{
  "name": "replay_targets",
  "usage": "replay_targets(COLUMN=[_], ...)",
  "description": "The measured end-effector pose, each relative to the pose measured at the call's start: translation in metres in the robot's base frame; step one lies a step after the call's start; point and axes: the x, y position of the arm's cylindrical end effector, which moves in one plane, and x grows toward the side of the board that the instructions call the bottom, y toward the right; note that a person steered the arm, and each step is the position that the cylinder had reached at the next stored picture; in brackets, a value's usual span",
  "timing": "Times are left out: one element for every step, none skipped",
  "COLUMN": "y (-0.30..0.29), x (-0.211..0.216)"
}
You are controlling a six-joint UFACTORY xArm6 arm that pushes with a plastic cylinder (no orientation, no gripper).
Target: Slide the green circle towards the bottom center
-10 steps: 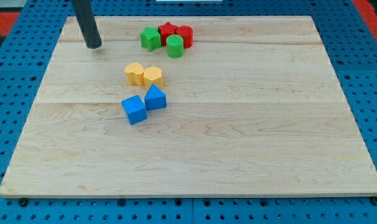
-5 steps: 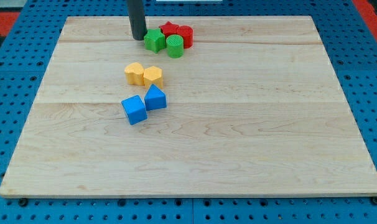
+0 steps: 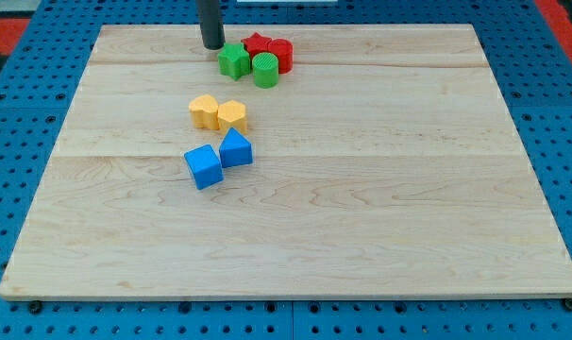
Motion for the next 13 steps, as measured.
replay_targets(y=[0.000,0.000,0.000,0.005,0.027,0.053,0.086,0.115,0.144,0.181,0.228,0.240,0.240], x=[-0.003,-0.006,-0.005,0.007,0.021,0.042,0.060,0.076,0.100,0.118,0.137,0.183,0.238])
